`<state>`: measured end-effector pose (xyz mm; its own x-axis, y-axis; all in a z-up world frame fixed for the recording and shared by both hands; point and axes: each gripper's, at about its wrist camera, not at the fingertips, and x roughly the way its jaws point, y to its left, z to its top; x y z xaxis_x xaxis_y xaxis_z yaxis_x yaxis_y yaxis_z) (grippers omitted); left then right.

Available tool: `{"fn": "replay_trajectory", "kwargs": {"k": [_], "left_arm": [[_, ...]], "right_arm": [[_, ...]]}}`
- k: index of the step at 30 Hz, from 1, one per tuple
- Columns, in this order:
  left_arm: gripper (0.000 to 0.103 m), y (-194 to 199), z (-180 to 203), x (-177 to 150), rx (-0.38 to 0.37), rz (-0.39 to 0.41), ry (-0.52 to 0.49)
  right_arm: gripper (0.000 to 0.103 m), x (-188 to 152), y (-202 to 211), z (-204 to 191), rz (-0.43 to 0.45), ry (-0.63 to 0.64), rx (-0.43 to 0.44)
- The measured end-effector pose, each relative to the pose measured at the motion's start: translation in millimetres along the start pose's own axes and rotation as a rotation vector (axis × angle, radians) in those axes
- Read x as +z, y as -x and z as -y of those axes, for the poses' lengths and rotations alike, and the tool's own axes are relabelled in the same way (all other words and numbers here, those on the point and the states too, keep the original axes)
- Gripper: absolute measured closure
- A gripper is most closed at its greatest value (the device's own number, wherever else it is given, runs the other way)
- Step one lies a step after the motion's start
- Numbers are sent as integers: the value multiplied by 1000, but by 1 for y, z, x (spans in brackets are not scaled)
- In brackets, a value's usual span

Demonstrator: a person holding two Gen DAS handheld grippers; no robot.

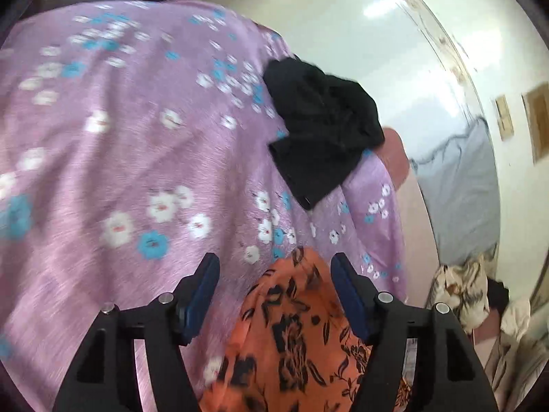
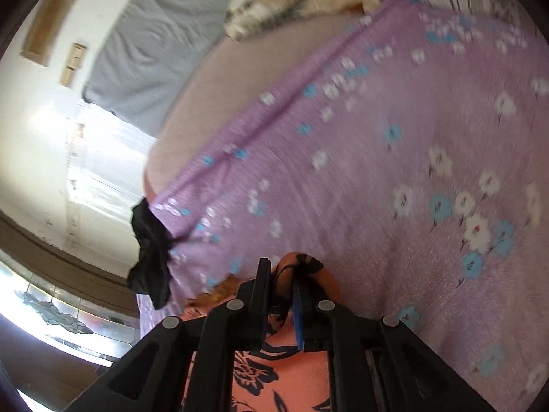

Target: Fold small clothes

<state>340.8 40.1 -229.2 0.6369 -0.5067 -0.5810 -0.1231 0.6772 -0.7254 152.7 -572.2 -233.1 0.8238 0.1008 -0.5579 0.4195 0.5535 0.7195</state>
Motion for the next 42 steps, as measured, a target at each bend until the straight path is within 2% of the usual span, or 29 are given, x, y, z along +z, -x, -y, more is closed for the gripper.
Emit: {"fn": "replay_trajectory", "kwargs": {"k": [2, 4, 6, 7, 9, 10, 11, 13, 15, 16, 18, 20, 21, 23, 25, 26, 28, 32, 35, 39, 42], "left_arm": [[35, 18, 11, -13, 21, -13, -49], [35, 30, 27, -38, 64, -38, -153], [35, 40, 37, -70, 95, -74, -249], [35, 43, 42, -87, 103, -96, -279], [35, 43, 46, -105, 103, -126, -295], [35, 42, 47, -113, 111, -141, -302], [35, 41, 47, -118, 120, -147, -310], [35, 36, 49, -128, 172, -153, -347], [35, 31, 56, -136, 245, -152, -418], [35, 29, 58, -138, 270, -148, -443], [35, 23, 58, -138, 312, -144, -479], [35, 10, 58, -143, 382, -166, -534], [35, 5, 57, -146, 405, -172, -559], [30, -2, 62, -155, 451, -164, -630], [26, -7, 66, -162, 480, -163, -685], [25, -9, 67, -165, 492, -161, -703], [23, -11, 67, -168, 507, -156, -727], [18, -16, 67, -167, 516, -154, -732], [17, -17, 69, -167, 522, -159, -726], [17, -14, 70, -162, 502, -149, -695], [17, -2, 70, -157, 527, -87, -697]], "right_arm": [[90, -3, 10, -12, 33, 46, 7], [88, -6, 19, -25, 48, 83, 15], [81, -9, 25, -33, 53, 91, 52], [73, -11, 30, -36, 55, 82, 84], [40, -14, 43, -44, 84, 68, 147], [15, -18, 53, -47, 129, 64, 168], [10, -21, 65, -49, 190, 57, 192], [10, -27, 87, -55, 272, 61, 252], [10, -30, 90, -64, 243, 92, 268], [12, -33, 82, -73, 178, 143, 226], [26, -44, 58, -86, 64, 230, 126], [60, -62, 19, -98, -81, 331, 8], [67, -69, 2, -102, -130, 370, -50], [68, -84, -33, -106, -224, 411, -111], [68, -93, -61, -106, -291, 431, -138], [67, -98, -75, -105, -313, 455, -183], [69, -99, -101, -96, -311, 479, -261], [69, -83, -113, -83, -226, 436, -209], [69, -73, -114, -81, -156, 449, -264], [68, -62, -107, -78, -129, 362, -227], [65, -66, -84, -95, -137, 372, -154]]}}
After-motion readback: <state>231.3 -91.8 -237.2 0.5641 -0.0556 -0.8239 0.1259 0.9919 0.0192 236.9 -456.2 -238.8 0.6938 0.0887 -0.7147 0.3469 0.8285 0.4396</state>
